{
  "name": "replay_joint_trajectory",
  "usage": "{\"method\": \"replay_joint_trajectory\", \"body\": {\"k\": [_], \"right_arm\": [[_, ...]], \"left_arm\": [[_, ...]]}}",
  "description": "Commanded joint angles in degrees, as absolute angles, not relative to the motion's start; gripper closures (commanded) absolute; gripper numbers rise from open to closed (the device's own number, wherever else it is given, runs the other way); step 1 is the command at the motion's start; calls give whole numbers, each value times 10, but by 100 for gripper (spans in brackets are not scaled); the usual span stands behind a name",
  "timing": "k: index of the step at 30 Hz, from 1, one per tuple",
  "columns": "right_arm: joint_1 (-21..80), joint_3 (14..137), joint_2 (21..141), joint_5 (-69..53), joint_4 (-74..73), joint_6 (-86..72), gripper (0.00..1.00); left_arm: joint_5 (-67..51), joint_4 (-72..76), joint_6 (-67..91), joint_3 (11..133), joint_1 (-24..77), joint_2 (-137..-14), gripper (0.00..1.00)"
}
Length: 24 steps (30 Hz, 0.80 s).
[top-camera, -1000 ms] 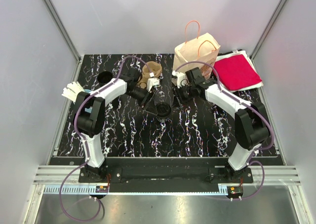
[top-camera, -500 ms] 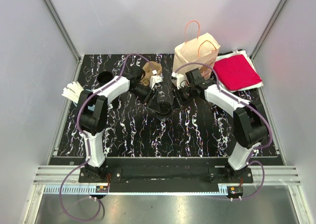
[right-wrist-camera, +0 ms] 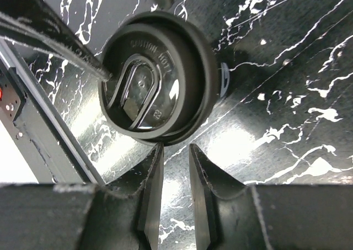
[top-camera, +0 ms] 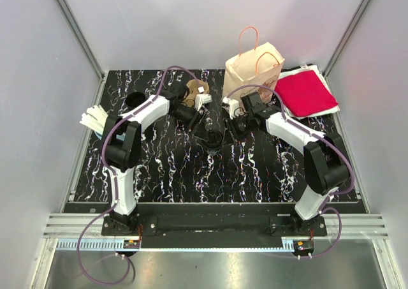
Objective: Pack the takeout coffee
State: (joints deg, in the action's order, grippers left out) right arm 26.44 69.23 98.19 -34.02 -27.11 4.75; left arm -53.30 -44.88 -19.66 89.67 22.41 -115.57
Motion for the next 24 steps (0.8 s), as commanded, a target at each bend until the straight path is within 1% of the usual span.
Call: {"method": "replay_joint_trajectory", "body": {"k": [1, 11, 19, 24], "right_arm": [[275, 689, 955, -357, -269, 57, 70], [277, 694, 927, -350, -270, 47, 70], [276, 693, 926, -323, -269, 43, 67], [277, 703, 904, -321, -274, 58, 64]], "left_arm": [[-504, -429, -201, 925, 227, -1163, 30], [-486, -425, -189, 961, 223, -1171, 28], [-487, -423, -182, 969, 220, -1163, 26], [-489, -423, -184, 965, 217, -1152, 26]]}}
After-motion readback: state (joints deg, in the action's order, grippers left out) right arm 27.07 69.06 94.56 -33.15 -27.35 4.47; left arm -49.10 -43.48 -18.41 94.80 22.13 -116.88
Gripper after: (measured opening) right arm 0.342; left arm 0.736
